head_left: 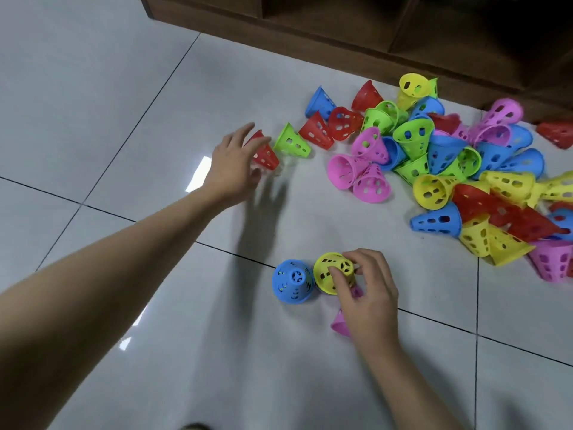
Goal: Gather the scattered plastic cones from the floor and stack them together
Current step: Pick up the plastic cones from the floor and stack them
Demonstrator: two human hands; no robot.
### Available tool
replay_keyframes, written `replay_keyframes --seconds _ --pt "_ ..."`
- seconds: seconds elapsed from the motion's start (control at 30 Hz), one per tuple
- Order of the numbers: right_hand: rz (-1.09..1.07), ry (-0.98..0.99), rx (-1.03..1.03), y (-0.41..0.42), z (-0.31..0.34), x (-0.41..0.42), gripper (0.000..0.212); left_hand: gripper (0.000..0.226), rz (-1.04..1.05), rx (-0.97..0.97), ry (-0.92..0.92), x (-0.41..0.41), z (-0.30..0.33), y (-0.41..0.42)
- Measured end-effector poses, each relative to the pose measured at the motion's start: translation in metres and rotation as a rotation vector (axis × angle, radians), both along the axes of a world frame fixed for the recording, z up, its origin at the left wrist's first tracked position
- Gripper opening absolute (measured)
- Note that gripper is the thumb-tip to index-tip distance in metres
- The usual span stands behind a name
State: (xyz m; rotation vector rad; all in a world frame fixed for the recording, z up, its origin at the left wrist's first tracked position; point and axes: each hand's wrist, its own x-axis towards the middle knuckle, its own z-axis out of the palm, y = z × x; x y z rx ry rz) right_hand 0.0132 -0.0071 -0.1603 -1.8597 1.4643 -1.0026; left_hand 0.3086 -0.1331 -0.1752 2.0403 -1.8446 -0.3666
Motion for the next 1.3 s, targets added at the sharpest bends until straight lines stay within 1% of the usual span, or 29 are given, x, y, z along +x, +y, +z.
replay_keyframes --seconds 0.07,0.13,0.2,0.27,0.3,0.37,0.43,0.5,0.57,0.6,0.63,0.67,0.77,0.8,0.83,0.87,0.9,0.93,1.0,1.07,1.23,1.3 --pt "0.023 0.01 0.044 0.002 -0.005 -0.003 0.027 0.07 -0.089 0.118 -0.231 0.008 0.003 -0.02" --pt "0.028 0.022 0.087 0.003 -0.009 -0.006 0.028 0.068 -0.175 0.21 -0.44 0.012 0.01 -0.035" --pt "0.032 0.03 0.1 0.002 -0.011 -0.008 0.028 0.062 -0.196 0.266 -0.547 0.012 0.014 -0.045" --pt "0.038 0.022 0.109 0.002 -0.008 -0.007 0.028 0.054 -0.157 0.305 -0.596 0.012 0.015 -0.049" --pt "0.041 0.015 0.118 0.001 -0.006 -0.007 0.028 0.053 -0.137 0.317 -0.594 0.013 0.014 -0.048" --pt "0.046 -0.001 0.139 -0.001 -0.002 -0.006 0.035 0.061 -0.118 0.317 -0.576 0.014 0.012 -0.041" --pt "0.053 -0.007 0.141 -0.001 0.001 -0.005 0.043 0.067 -0.121 0.274 -0.56 0.013 0.01 -0.031" --pt "0.056 -0.01 0.136 -0.002 0.001 -0.005 0.044 0.074 -0.129 0.249 -0.527 0.01 0.011 -0.02" --pt "0.059 -0.013 0.151 -0.002 0.001 -0.006 0.046 0.07 -0.136 0.266 -0.474 0.002 0.016 -0.006" --pt "0.062 -0.01 0.155 -0.002 0.001 -0.006 0.048 0.066 -0.135 0.273 -0.414 -0.004 0.017 0.001" --pt "0.069 -0.006 0.159 -0.002 0.001 -0.007 0.049 0.062 -0.122 0.277 -0.306 -0.011 0.019 0.011" --pt "0.076 -0.004 0.16 -0.003 0.001 -0.008 0.048 0.059 -0.095 0.274 -0.141 -0.019 0.022 0.022" --pt "0.089 0.005 0.162 -0.004 -0.001 -0.009 0.044 0.046 0.051 0.187 0.48 -0.042 0.04 0.061" --pt "0.091 0.011 0.16 -0.005 -0.002 -0.01 0.044 0.042 0.089 0.143 0.636 -0.049 0.048 0.075" --pt "0.091 0.014 0.15 -0.005 -0.003 -0.01 0.044 0.039 0.11 0.103 0.751 -0.056 0.055 0.089" --pt "0.09 0.015 0.142 -0.004 -0.005 -0.01 0.044 0.04 0.112 0.067 0.82 -0.063 0.06 0.102" --pt "0.09 0.019 0.137 -0.004 -0.006 -0.01 0.041 0.042 0.097 0.038 0.842 -0.069 0.064 0.115" --pt "0.09 0.027 0.133 -0.004 -0.007 -0.011 0.036 0.043 0.072 0.023 0.823 -0.074 0.065 0.127" --pt "0.088 0.047 0.119 -0.004 -0.01 -0.011 0.032 0.035 0.007 0.057 0.732 -0.081 0.058 0.145" --pt "0.092 0.059 0.1 -0.006 -0.014 -0.013 0.033 0.027 -0.059 0.109 0.634 -0.087 0.046 0.154" --pt "0.121 0.093 0.116 -0.007 -0.013 -0.015 0.027 0.049 -0.196 0.097 0.451 -0.09 0.016 0.161" --pt "0.179 0.118 0.146 -0.009 -0.009 -0.019 0.031 0.053 -0.233 0.092 0.425 -0.091 0.009 0.163"
